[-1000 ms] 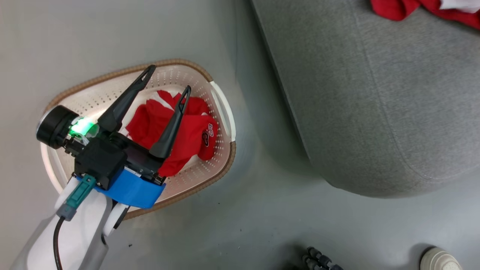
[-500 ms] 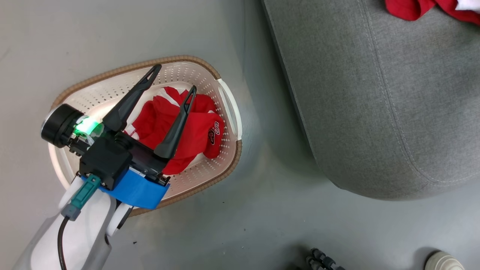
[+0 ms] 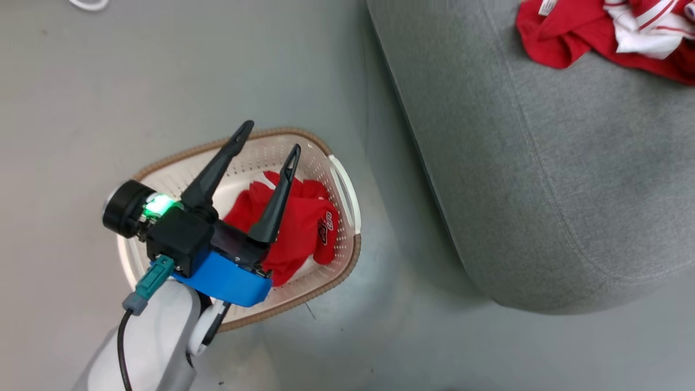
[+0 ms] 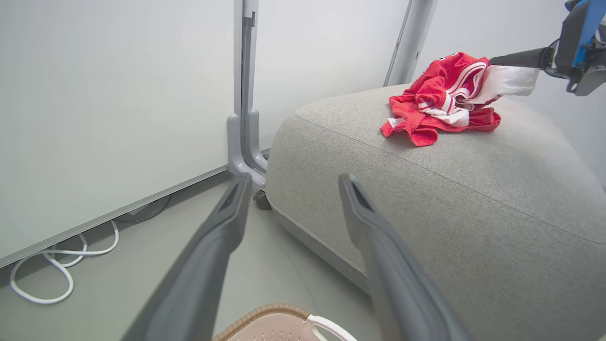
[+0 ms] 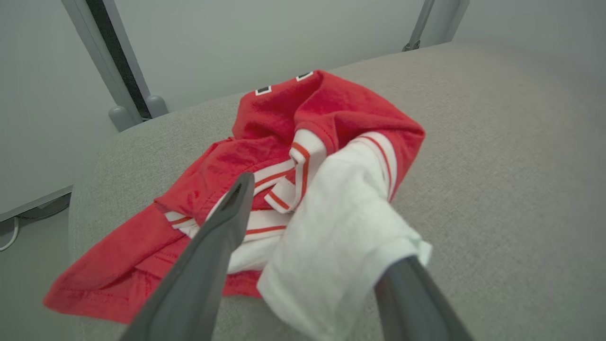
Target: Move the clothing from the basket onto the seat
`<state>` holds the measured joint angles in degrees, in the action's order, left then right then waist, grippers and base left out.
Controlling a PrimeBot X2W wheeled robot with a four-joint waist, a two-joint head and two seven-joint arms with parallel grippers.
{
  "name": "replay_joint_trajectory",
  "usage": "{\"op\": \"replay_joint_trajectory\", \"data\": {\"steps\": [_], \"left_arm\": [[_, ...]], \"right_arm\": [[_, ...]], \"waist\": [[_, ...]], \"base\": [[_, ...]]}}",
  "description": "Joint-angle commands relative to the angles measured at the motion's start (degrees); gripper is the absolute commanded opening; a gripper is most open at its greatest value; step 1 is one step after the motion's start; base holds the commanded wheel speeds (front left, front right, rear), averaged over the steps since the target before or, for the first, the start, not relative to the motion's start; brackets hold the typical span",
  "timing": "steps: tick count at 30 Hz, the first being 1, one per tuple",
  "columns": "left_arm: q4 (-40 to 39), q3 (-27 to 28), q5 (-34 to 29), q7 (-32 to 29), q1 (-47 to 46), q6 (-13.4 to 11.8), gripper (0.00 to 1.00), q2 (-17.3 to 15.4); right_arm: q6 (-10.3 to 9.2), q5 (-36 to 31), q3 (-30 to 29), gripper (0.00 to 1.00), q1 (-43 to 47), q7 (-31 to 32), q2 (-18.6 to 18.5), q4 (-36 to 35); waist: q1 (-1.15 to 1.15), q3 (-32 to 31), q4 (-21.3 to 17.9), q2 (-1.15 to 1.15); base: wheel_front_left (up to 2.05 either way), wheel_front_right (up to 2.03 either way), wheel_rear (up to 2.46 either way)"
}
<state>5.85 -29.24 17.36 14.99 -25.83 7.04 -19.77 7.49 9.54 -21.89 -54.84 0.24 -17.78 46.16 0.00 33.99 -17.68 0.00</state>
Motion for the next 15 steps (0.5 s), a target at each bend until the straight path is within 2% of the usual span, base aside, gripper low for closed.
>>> {"op": "replay_joint_trajectory", "data": {"steps": [1, 8, 15], "left_arm": [[0.74, 0.63, 0.61, 0.25, 1.47, 0.0, 1.0, 1.38], [4.05, 3.65, 2.02, 0.27, 7.28, 0.36, 1.0, 6.25], [6.19, 6.87, 2.14, 0.28, 12.68, 0.49, 1.0, 9.56]], "right_arm": [[0.01, -0.39, 0.79, 1.0, 2.44, 0.15, -0.77, 0.02], [0.01, -0.88, 5.15, 1.0, 10.75, 0.95, -1.99, -3.95], [0.02, -0.33, 8.77, 1.0, 21.22, -0.57, -0.9, -12.08]], "waist": [[0.0, -5.72, 1.7, 0.0], [0.0, -16.06, 4.54, 0.0], [0.0, -23.18, 7.38, 0.0]], "base": [[0.0, 0.0, 0.0], [0.0, 0.0, 0.0], [0.0, 0.0, 0.0]]}}
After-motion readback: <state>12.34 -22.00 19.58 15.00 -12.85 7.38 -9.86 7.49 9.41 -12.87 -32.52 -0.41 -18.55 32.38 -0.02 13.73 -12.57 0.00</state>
